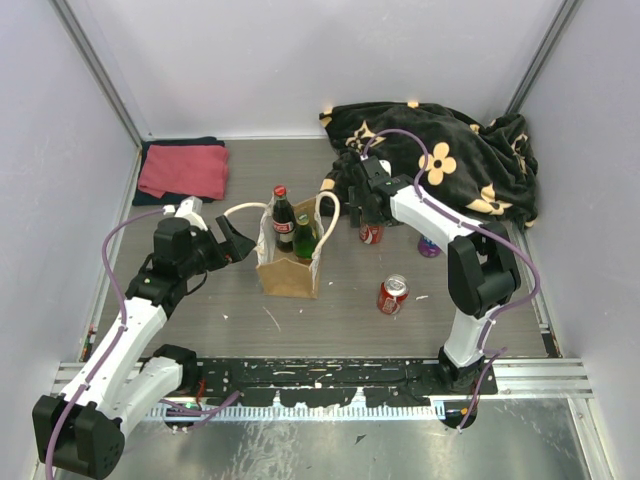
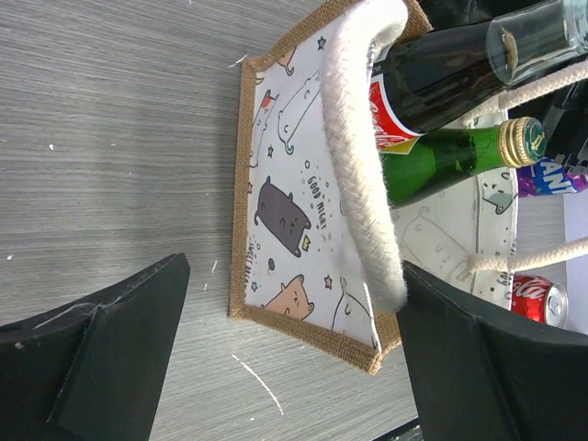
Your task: Place the beverage into the canvas bag
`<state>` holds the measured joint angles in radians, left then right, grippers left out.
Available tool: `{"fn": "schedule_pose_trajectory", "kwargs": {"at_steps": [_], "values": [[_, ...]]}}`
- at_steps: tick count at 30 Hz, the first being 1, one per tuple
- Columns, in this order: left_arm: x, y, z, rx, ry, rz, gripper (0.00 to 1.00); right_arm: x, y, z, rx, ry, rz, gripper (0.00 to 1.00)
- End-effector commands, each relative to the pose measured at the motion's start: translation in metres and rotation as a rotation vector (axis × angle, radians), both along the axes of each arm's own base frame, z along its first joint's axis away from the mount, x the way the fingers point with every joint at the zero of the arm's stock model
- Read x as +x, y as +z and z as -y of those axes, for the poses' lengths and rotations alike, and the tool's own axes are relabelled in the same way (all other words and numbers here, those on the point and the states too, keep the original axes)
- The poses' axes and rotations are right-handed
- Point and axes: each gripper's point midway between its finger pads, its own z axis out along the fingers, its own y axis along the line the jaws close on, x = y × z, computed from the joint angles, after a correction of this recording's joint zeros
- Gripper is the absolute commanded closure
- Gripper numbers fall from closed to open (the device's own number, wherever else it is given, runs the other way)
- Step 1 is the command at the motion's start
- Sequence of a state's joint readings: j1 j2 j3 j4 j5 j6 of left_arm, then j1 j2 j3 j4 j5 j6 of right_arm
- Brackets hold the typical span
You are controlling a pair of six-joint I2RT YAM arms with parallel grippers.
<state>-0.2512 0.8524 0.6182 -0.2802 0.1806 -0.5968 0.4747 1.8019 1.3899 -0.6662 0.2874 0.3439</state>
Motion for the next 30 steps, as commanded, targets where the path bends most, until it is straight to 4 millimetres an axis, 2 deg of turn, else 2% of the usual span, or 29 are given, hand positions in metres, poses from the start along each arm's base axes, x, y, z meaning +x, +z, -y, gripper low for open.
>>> {"fn": "schedule_pose_trajectory", "kwargs": {"at_steps": [1, 5, 9, 12, 15, 19, 26, 30], "values": [[0.000, 0.005, 0.002, -0.012, -0.015, 0.023, 0.02, 0.016, 0.015, -0.004, 0.020, -0.015, 0.068, 0.18], [0.001, 0.004, 0.002, -0.011, -0.014, 0.022, 0.02, 0.018, 0.018, -0.003, 0.018, -0.014, 0.088, 0.33], [0.001, 0.005, 0.002, -0.012, -0.014, 0.024, 0.02, 0.023, 0.029, -0.005, 0.029, -0.004, 0.119, 0.74], [0.000, 0.005, 0.002, -0.013, -0.015, 0.024, 0.02, 0.025, 0.049, -0.007, 0.054, -0.005, 0.163, 0.97], [0.000, 0.005, 0.002, -0.013, -0.016, 0.024, 0.02, 0.028, 0.079, -0.008, 0.079, -0.003, 0.223, 0.99], [0.000, 0.005, 0.003, -0.014, -0.016, 0.022, 0.02, 0.030, 0.134, -0.011, 0.131, 0.008, 0.318, 0.99], [0.002, 0.008, 0.003, -0.014, -0.015, 0.024, 0.02, 0.025, 0.265, -0.026, 0.315, 0.068, 0.583, 0.99], [0.001, 0.008, 0.003, -0.014, -0.015, 0.027, 0.02, 0.005, 0.332, -0.053, 0.487, 0.184, 0.731, 0.99]]}}
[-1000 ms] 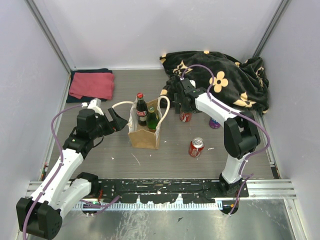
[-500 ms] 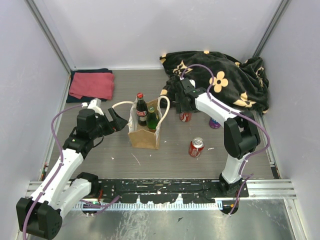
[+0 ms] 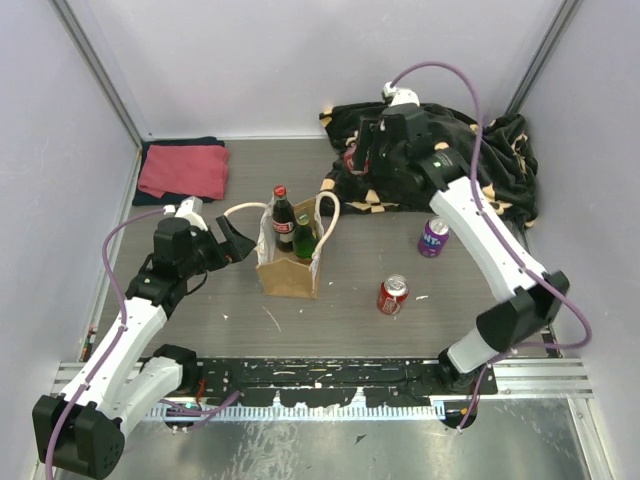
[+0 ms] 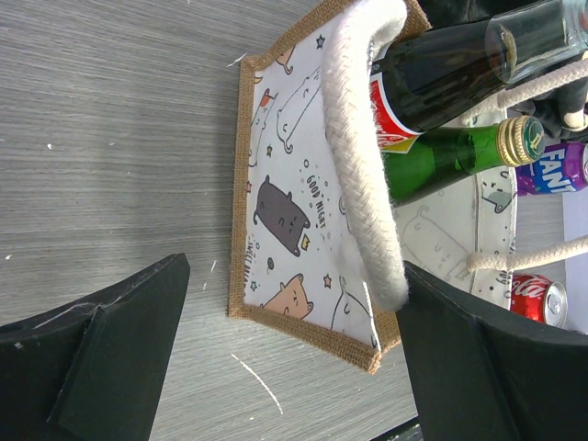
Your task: Place the beverage into the canvas bag
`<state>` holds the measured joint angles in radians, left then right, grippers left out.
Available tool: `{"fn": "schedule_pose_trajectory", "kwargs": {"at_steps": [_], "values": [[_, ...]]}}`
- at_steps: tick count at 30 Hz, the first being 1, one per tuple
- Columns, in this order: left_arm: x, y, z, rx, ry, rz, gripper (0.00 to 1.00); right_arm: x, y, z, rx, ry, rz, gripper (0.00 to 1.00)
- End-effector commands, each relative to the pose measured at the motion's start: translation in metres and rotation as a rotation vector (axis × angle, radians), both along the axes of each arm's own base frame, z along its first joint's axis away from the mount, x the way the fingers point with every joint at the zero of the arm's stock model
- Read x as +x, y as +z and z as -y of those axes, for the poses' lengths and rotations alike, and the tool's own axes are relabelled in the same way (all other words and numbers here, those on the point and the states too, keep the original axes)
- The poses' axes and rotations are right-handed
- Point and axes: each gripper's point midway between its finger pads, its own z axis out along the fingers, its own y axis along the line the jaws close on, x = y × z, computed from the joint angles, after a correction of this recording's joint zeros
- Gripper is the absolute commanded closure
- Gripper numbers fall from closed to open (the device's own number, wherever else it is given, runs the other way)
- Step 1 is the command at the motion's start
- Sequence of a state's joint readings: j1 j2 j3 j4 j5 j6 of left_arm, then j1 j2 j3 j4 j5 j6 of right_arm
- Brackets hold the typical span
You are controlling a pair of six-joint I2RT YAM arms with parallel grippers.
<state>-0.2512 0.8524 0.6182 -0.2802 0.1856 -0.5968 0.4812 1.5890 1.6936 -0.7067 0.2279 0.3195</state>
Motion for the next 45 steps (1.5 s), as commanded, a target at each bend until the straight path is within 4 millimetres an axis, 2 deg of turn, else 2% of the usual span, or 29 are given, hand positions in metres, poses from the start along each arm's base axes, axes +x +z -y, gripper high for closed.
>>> {"fn": "schedule_pose_trajectory", "kwargs": {"at_steps": [1, 4, 7, 8, 10, 16, 30, 45], "values": [[0.001, 0.008, 0.002, -0.012, -0.011, 0.027, 0.02, -0.026, 0.147, -0.034, 0.257, 0.152, 0.369, 0.99], [0.001, 0.008, 0.002, -0.013, -0.009, 0.027, 0.02, -0.051, 0.177, -0.064, 0.299, 0.236, 0.430, 0.99], [0.001, 0.008, 0.002, -0.012, -0.008, 0.026, 0.02, -0.077, 0.182, -0.102, 0.282, 0.314, 0.431, 0.99], [0.001, 0.008, 0.001, -0.011, -0.006, 0.025, 0.02, -0.087, 0.181, -0.117, 0.275, 0.342, 0.424, 0.99], [0.001, 0.008, 0.001, -0.009, -0.004, 0.023, 0.02, -0.098, 0.172, -0.133, 0.244, 0.357, 0.413, 0.99], [-0.002, 0.009, -0.001, -0.004, -0.001, 0.026, 0.02, -0.116, 0.133, -0.167, 0.188, 0.403, 0.362, 0.99], [-0.013, 0.004, -0.008, 0.023, 0.009, 0.023, 0.02, -0.115, 0.041, -0.195, 0.045, 0.431, 0.245, 0.99], [-0.014, 0.002, -0.008, 0.024, 0.005, 0.028, 0.02, -0.103, -0.033, -0.211, -0.101, 0.431, 0.131, 0.99]]}}
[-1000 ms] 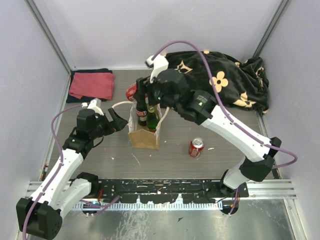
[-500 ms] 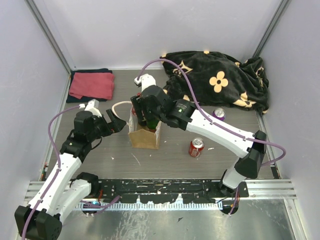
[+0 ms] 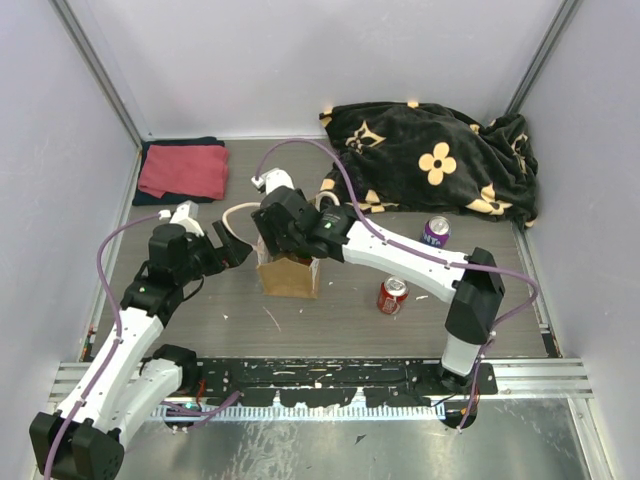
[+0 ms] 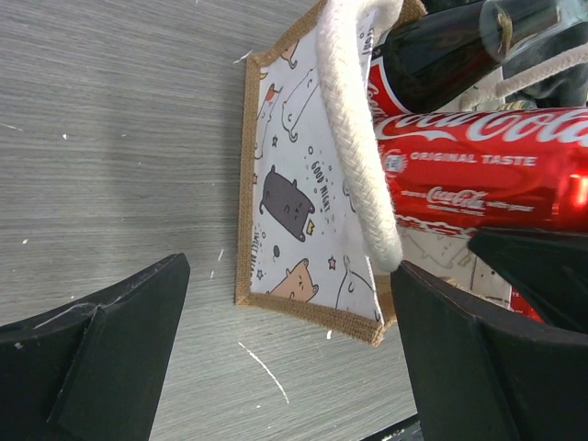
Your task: Place the beverage into the canvas bag
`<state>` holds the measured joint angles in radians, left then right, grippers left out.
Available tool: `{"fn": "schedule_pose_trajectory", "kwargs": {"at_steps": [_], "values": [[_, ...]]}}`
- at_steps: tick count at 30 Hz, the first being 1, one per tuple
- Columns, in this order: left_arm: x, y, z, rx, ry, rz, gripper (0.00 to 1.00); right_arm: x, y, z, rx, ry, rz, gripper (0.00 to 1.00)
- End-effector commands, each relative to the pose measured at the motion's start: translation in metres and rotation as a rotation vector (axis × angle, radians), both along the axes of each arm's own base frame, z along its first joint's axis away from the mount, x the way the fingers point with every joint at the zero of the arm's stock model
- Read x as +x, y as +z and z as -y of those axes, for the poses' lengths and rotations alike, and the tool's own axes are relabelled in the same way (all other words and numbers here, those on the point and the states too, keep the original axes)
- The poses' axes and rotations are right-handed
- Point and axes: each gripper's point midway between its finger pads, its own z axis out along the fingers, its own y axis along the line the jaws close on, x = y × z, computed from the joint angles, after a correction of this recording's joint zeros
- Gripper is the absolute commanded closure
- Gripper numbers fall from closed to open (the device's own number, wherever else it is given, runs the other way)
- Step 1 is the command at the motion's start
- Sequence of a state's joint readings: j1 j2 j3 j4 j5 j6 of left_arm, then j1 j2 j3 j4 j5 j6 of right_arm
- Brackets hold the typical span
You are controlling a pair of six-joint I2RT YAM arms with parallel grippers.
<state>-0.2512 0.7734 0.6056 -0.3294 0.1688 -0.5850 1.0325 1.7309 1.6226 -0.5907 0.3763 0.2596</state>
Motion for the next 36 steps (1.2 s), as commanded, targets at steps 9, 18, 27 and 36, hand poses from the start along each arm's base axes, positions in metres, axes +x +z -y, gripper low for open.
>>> {"fn": "schedule_pose_trajectory", "kwargs": {"at_steps": [9, 18, 27, 36], "values": [[-0.004, -0.005, 0.000, 0.003, -0.009, 0.003, 0.02, 0.019, -0.004, -0.019, 0.006, -0.038, 0.063, 0.99], [-0.004, -0.005, 0.000, 0.000, -0.013, 0.006, 0.02, 0.025, -0.043, -0.025, -0.066, -0.046, 0.032, 0.99], [-0.007, -0.006, 0.000, -0.006, -0.016, 0.007, 0.02, 0.028, -0.076, -0.023, -0.115, -0.068, -0.001, 0.99], [-0.013, -0.008, 0.000, -0.010, -0.020, 0.006, 0.02, 0.034, -0.097, -0.015, -0.147, -0.104, -0.029, 0.99]]}}
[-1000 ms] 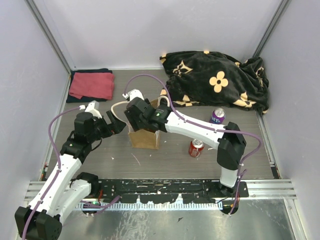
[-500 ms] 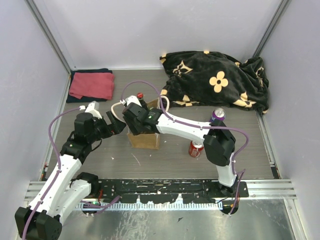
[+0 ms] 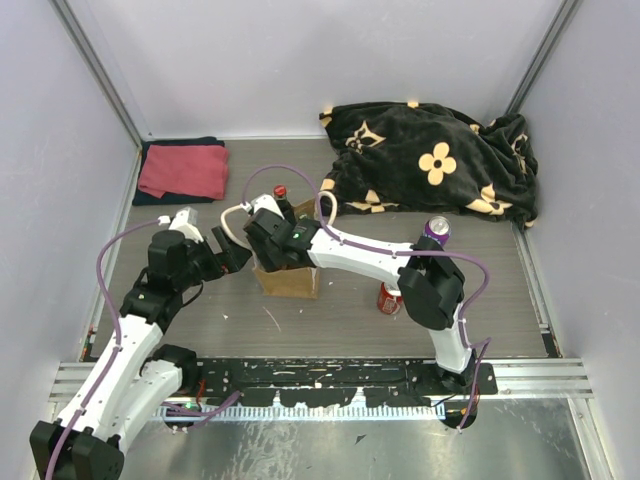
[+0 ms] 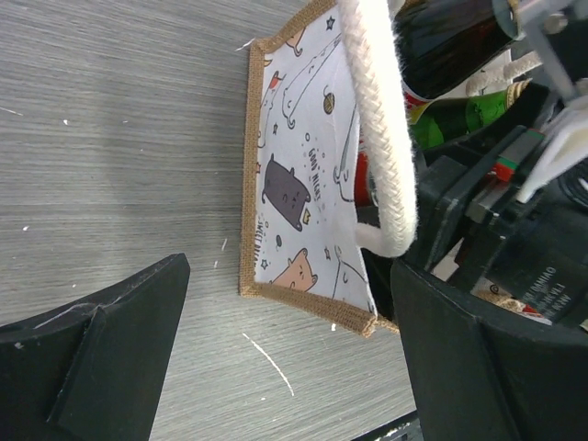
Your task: Place the beverage into the canvas bag
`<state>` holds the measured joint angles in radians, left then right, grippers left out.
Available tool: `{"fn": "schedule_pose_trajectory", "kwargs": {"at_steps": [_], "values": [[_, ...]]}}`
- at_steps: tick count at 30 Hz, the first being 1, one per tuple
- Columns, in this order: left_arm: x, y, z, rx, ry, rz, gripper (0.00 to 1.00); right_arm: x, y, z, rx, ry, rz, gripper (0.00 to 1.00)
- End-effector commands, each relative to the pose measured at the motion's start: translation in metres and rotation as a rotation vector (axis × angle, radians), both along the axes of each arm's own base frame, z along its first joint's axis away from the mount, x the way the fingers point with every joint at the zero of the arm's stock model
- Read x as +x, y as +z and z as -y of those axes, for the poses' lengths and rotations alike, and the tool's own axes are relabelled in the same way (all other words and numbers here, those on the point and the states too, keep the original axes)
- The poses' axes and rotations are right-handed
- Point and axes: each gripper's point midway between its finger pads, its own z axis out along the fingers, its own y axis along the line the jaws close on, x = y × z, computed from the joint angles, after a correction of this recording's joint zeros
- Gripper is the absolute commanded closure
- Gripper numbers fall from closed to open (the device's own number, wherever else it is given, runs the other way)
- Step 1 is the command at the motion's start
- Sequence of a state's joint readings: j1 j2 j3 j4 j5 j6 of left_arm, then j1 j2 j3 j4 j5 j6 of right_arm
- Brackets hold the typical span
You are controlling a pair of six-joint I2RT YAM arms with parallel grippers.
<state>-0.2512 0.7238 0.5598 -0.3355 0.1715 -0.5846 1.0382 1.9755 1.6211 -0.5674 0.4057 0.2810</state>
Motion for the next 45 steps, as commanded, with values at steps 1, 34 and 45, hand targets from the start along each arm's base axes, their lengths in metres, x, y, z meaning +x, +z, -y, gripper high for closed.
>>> {"fn": "schedule_pose_trajectory", "kwargs": {"at_steps": [1, 34, 45], "values": [[-0.004, 0.001, 0.002, -0.010, -0.019, 0.010, 0.02, 0.024, 0.011, 0.000, 0.032, -0.070, 0.073, 0.97], [-0.008, 0.001, 0.003, -0.010, -0.035, 0.004, 0.02, 0.009, 0.184, -0.013, 0.267, -0.058, 0.272, 0.11], [-0.020, 0.004, 0.015, -0.040, -0.104, -0.002, 0.02, 0.020, 0.273, 0.142, 0.309, -0.360, 0.454, 0.11]]}}
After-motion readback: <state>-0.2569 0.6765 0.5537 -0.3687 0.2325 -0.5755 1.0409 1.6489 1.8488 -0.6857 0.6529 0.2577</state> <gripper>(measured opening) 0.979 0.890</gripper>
